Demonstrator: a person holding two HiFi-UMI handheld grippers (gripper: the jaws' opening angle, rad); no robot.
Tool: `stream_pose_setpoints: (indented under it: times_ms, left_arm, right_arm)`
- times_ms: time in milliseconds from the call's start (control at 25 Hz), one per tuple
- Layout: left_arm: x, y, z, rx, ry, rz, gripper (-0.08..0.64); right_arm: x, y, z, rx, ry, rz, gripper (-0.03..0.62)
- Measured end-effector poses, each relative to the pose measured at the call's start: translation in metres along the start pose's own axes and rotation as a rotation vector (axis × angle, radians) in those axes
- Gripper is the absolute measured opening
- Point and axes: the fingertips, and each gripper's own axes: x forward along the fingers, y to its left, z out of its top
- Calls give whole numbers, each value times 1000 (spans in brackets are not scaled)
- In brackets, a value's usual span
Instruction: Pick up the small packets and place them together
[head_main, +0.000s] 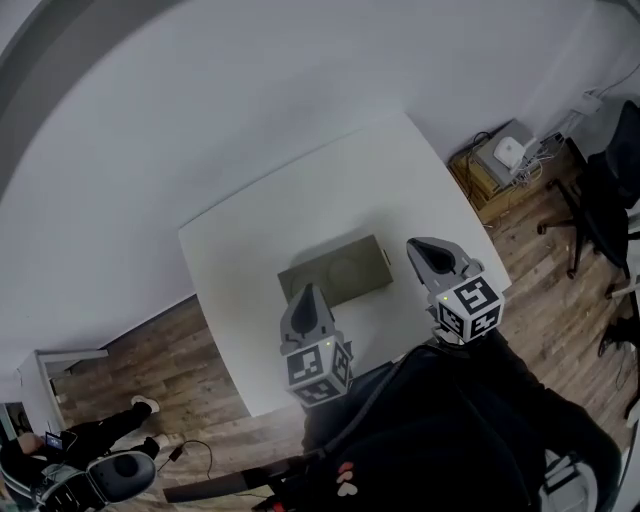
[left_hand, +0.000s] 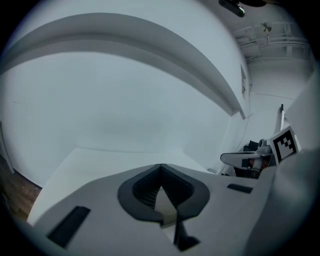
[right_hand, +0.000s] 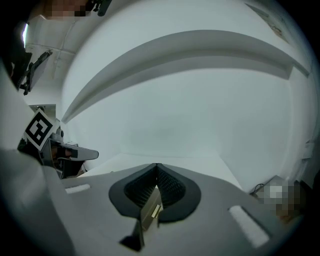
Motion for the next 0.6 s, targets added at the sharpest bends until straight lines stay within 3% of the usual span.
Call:
stream_pose_setpoints:
  times_ms: [240, 400, 480, 600]
  left_arm:
    - [13, -20, -7, 68, 63, -112, 0]
    - [14, -27, -17, 92, 85, -132, -2]
    - [13, -30, -19, 88, 86, -125, -2]
    - [8, -31, -24, 89, 97, -102, -2]
  right_arm:
    - [-17, -5, -20, 6, 44, -27, -2]
    - [-27, -8, -39, 9, 75, -25, -2]
    - [-29, -6, -44, 3, 84, 16, -2]
    - [-26, 7, -52, -28, 115, 155, -2]
